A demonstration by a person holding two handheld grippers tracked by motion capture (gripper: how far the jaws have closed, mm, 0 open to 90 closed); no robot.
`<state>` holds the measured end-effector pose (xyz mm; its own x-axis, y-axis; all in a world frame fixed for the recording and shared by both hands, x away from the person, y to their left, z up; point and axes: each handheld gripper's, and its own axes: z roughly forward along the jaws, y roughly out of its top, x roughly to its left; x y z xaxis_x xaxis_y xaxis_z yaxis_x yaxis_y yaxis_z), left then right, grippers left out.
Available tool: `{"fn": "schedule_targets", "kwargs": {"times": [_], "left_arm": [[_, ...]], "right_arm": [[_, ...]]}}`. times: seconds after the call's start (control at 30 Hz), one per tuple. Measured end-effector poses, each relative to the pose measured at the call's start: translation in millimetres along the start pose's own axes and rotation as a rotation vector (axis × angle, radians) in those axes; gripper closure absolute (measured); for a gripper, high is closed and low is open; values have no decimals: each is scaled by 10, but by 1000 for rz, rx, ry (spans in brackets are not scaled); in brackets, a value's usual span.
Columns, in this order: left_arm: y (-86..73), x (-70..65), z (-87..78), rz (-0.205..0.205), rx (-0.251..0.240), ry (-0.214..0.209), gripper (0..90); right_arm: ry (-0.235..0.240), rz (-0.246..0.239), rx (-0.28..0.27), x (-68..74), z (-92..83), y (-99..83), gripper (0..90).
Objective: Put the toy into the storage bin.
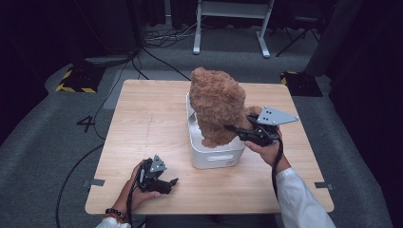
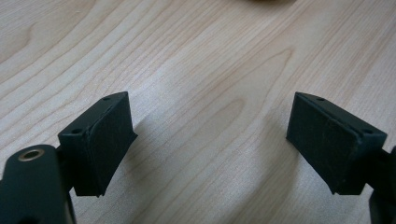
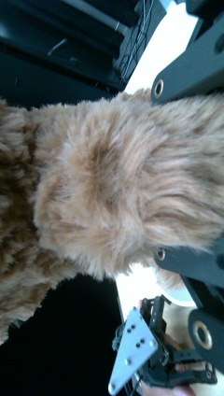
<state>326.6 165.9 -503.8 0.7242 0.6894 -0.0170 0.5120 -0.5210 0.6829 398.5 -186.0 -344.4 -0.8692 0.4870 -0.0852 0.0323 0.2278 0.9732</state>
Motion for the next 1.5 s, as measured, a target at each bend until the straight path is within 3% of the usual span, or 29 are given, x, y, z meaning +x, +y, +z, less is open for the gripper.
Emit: {"fn": "schedule_targets", "kwargs": {"times": [0.53, 1.5], "left_arm": [[0, 0, 0, 0, 0, 0, 148], [0, 1, -2, 1, 2, -1, 148]], "right_arm": [[46, 20, 64, -8, 140, -158, 617], [65, -18, 268, -9, 368, -289, 579]]}}
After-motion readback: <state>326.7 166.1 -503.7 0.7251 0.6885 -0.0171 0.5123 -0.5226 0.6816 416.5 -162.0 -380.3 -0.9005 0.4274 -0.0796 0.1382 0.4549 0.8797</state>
